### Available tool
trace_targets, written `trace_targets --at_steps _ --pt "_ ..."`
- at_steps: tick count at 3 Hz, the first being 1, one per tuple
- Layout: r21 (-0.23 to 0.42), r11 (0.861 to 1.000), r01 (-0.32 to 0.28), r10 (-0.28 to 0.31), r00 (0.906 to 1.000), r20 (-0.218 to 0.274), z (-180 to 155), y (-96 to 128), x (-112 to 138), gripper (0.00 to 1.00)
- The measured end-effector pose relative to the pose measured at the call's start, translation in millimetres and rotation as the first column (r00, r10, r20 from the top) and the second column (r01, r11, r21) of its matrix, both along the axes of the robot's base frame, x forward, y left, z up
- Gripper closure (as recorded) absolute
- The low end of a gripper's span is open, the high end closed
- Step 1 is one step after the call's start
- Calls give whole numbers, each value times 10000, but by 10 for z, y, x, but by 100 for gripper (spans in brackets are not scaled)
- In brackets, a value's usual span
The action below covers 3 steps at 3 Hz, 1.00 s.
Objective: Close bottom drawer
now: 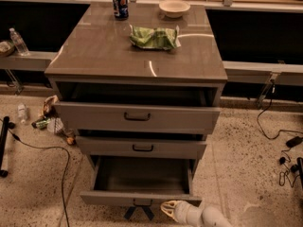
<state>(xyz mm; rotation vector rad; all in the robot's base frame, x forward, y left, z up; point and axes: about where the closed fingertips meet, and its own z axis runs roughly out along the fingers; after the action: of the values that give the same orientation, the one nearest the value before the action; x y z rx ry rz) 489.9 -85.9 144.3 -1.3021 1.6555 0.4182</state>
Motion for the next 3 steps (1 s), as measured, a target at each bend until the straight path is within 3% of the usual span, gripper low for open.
trace_targets --at_steps 1,2,3 --pt "0 10000 -9 9 10000 20 0 6 6 100" --pt "-320 9986 432 -401 9951 899 60 -30 325 100" --pt "-571 9940 937 -810 9775 1947 171 -97 634 100"
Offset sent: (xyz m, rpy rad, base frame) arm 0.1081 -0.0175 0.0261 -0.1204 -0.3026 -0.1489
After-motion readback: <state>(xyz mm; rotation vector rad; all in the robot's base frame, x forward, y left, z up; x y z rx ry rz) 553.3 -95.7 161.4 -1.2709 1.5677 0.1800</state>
